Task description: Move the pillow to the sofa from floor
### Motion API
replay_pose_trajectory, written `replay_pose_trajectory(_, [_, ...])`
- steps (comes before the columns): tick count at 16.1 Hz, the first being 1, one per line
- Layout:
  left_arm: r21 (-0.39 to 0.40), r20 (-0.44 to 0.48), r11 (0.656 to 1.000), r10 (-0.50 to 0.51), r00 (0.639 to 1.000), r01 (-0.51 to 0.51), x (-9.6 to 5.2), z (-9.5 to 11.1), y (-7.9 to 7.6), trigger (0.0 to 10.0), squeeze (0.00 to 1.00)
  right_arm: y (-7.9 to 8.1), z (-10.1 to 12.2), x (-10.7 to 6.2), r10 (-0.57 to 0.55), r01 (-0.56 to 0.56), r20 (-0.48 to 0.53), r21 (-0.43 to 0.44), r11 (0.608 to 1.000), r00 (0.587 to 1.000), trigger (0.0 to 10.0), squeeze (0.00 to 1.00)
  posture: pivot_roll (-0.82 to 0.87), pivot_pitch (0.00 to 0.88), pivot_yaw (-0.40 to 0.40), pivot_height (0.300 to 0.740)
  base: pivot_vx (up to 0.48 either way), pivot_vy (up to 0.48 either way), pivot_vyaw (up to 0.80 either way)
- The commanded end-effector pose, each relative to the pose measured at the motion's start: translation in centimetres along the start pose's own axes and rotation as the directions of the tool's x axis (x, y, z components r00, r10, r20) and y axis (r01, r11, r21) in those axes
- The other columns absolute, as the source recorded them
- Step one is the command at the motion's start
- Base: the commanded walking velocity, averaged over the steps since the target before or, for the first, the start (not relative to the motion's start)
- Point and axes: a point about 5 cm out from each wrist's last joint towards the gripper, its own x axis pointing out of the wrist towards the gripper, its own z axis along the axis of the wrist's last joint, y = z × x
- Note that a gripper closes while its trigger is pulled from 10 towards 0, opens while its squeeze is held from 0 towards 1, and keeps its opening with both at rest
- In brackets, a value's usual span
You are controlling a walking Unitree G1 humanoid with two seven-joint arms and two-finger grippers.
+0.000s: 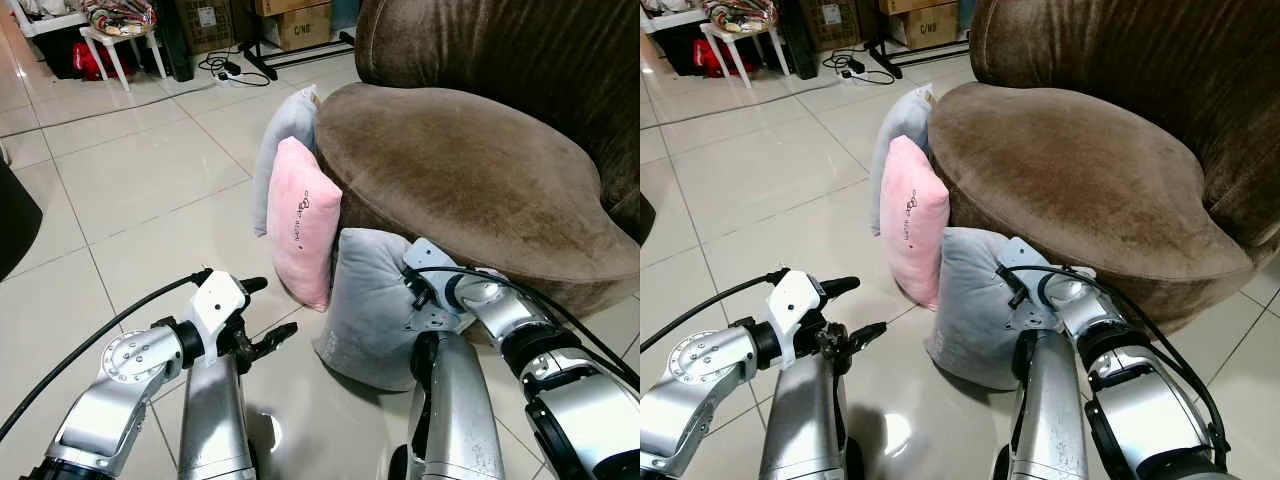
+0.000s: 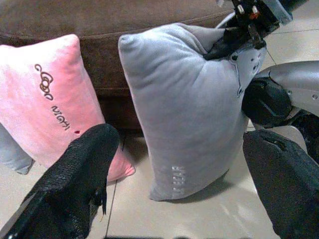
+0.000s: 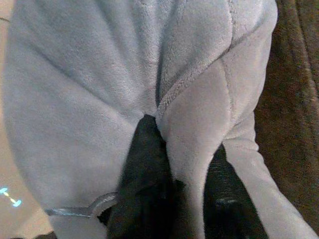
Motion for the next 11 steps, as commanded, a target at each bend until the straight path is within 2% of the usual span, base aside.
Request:
replay_pose_trajectory(1, [0.003, 0.007, 1.000, -0.018, 1.000, 0.018, 0.3, 0.2, -0.1, 10.0, 0.00, 1.1, -0.9, 0.2, 0.066, -0.066, -0.015, 0.026, 0.997, 0.998, 0.0, 0.00, -0.02, 0.000, -0.003, 0.385, 0.000, 0.000, 0.00])
replay_pose_trajectory(4, [0.000, 0.011, 1.000, -0.023, 1.000, 0.023, 0.4, 0.2, -0.2, 10.0, 0.00, 1.4, -0.8, 0.0, 0.106, -0.108, 0.061, 0.020, 0.994, 0.992, 0.0, 0.00, -0.03, 0.000, -0.002, 0.385, 0.000, 0.000, 0.00])
replay_pose_trajectory(7, [-0.001, 0.023, 1.000, -0.006, 1.000, 0.006, 0.4, 0.1, -0.4, 10.0, 0.00, 1.0, -0.6, -1.0, 0.130, -0.137, 0.170, 0.033, 0.990, 0.977, 0.0, 0.00, -0.04, 0.000, 0.002, 0.385, 0.000, 0.000, 0.00])
replay_pose_trajectory(8, [0.004, 0.036, 1.000, 0.027, 0.999, -0.028, 0.4, 0.2, -0.2, 10.0, 0.00, 0.8, 0.0, -1.8, 0.146, -0.166, 0.266, 0.055, 0.984, 0.953, 0.0, 0.00, -0.04, 0.000, 0.004, 0.385, 0.000, 0.000, 0.00])
replay_pose_trajectory(9, [0.010, 0.061, 0.996, 0.090, 0.994, -0.091, 0.4, 0.5, 0.2, 10.0, 0.00, -0.1, 1.4, -3.4, 0.119, -0.182, 0.407, 0.121, 0.976, 0.906, 0.0, 0.00, -0.04, 0.000, 0.003, 0.385, 0.000, 0.000, 0.00])
replay_pose_trajectory(10, [0.005, 0.097, 0.986, 0.166, 0.981, -0.167, 0.3, 1.2, 0.7, 10.0, 0.00, -2.4, 3.3, -5.7, 0.013, -0.154, 0.548, 0.213, 0.965, 0.836, 0.0, 0.00, -0.04, 0.000, 0.003, 0.385, 0.000, 0.000, 0.00])
replay_pose_trajectory(11, [0.004, 0.115, 0.978, 0.205, 0.972, -0.206, 0.1, 1.6, 1.0, 10.0, 0.00, -4.1, 4.5, -7.4, -0.071, -0.134, 0.618, 0.279, 0.951, 0.783, 0.0, 0.00, -0.04, 0.000, 0.002, 0.385, 0.000, 0.000, 0.00])
